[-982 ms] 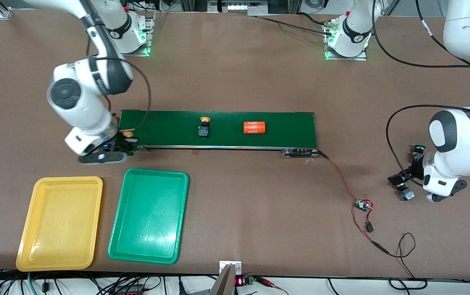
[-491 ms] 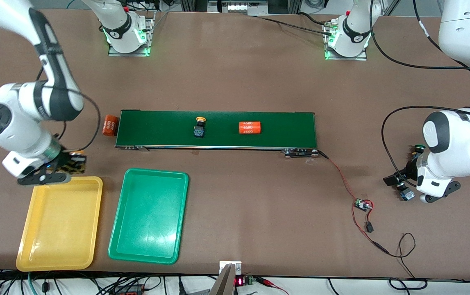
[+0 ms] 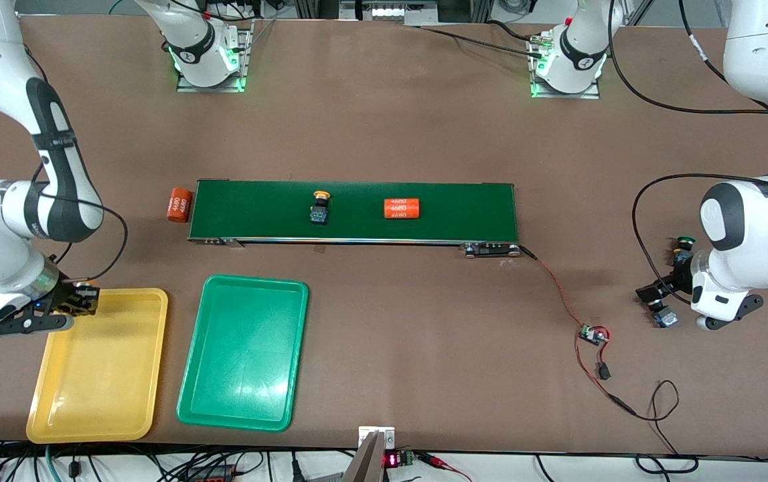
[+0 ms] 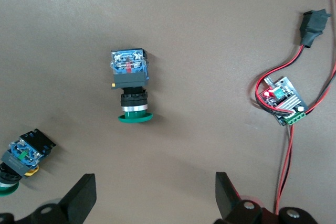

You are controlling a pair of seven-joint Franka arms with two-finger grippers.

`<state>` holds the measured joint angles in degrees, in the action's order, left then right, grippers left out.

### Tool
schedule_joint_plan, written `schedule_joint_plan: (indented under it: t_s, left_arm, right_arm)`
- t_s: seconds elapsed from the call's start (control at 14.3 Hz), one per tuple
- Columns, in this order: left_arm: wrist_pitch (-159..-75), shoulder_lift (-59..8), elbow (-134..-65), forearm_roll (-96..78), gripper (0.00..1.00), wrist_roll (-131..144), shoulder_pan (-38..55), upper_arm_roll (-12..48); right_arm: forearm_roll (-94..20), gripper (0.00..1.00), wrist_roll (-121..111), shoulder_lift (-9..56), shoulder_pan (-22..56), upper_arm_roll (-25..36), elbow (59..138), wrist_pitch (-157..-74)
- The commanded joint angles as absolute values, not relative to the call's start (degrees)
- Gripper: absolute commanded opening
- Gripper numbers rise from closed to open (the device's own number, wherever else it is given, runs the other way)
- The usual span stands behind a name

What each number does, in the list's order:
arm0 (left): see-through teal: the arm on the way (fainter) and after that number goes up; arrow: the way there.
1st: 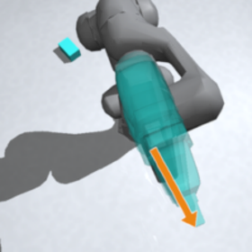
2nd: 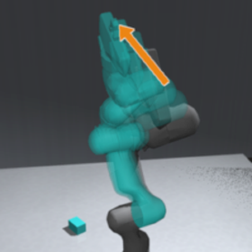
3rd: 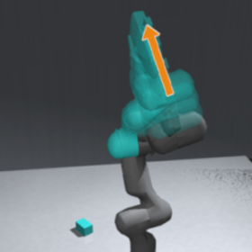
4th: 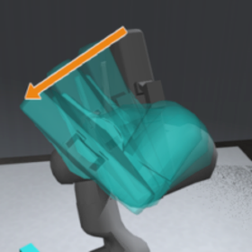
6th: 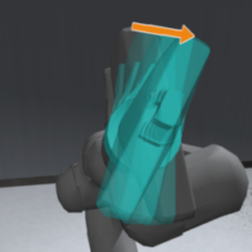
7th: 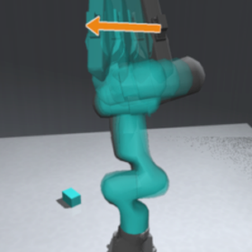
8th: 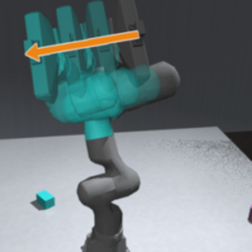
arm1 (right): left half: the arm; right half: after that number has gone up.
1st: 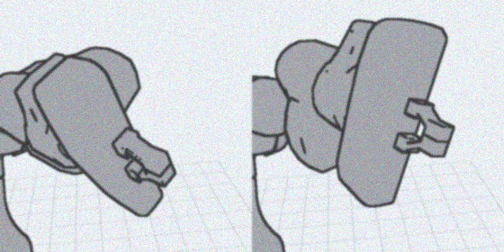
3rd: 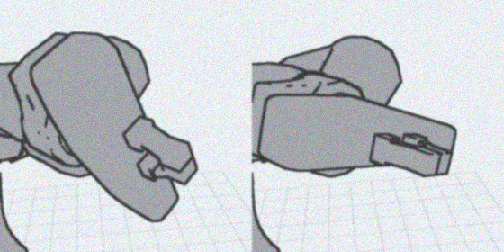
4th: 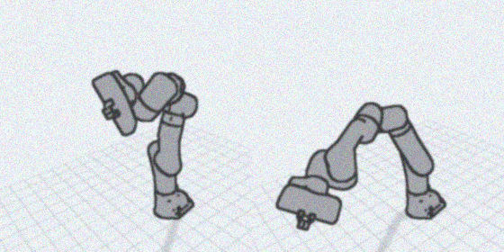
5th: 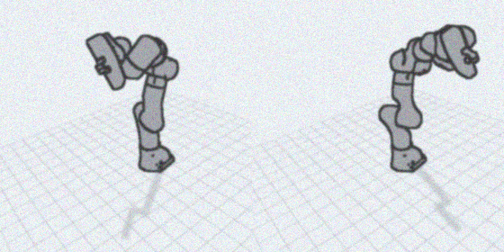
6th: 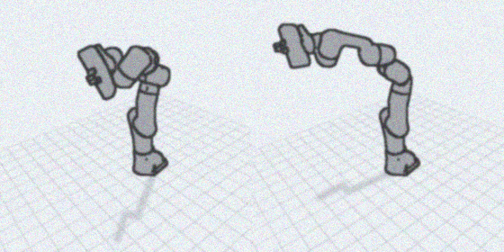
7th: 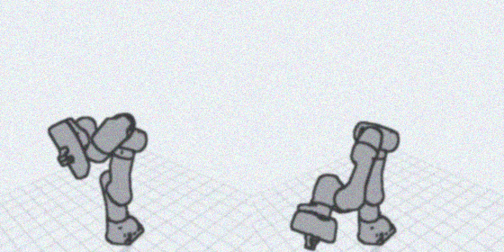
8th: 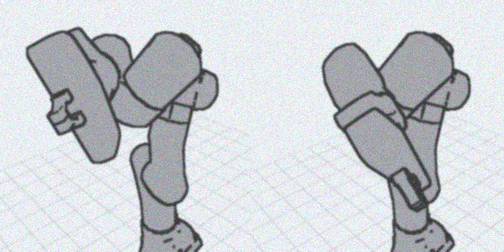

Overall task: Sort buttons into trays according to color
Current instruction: 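Carry the yellow-ringed button to the yellow tray with the right gripper, then release the button in the yellow tray while the left gripper reaches the conveyor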

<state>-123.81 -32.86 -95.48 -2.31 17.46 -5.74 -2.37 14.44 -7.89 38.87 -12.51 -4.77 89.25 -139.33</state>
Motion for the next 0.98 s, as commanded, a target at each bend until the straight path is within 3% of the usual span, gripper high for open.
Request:
schedule_joint_plan:
  t_s: [0.0, 0.35, 0.56, 0.7, 0.77, 0.84, 0.91]
  left_arm:
    - [-127.6, -35.3, -94.7, -0.5, 1.00, 16.4, -5.5, -2.9]
    - [-133.3, -37.9, -95.1, 0.3, 0.96, 15.2, -5.5, -3.8]
    - [-144.8, -39.9, -95.4, 4.9, 0.94, 14.1, -5.4, -5.9]
    - [-145.0, -40.8, -95.4, 4.7, 0.94, 14.8, -5.4, -6.0]
    - [-145.3, -41.3, -95.3, 4.6, 0.94, 14.9, -5.4, -6.0]
    - [-145.3, -41.7, -95.3, 4.5, 0.92, 14.9, -5.4, -6.0]
    - [-145.4, -42.1, -95.2, 4.5, 0.91, 14.9, -5.4, -6.0]
  right_arm:
    - [15.3, 0.08, -10.1, 44.1, -13.6, -5.2, 83.2, -141.8]
    - [15.3, 0.09, -11.4, 50.3, -14.7, -4.7, 81.7, -151.4]
    - [15.3, 0.15, -11.2, 51.6, -14.2, -4.7, 81.7, -151.5]
    - [15.3, 0.47, -11.1, 51.7, -14.0, -4.6, 81.9, -151.5]
    - [15.2, 0.77, -10.6, 51.7, -14.0, -4.6, 82.2, -151.5]
    - [15.1, 1.00, -10.5, 51.7, -14.0, -4.5, 82.4, -151.5]
    - [15.0, 1.00, -11.1, 51.4, -13.9, -4.5, 82.4, -151.5]
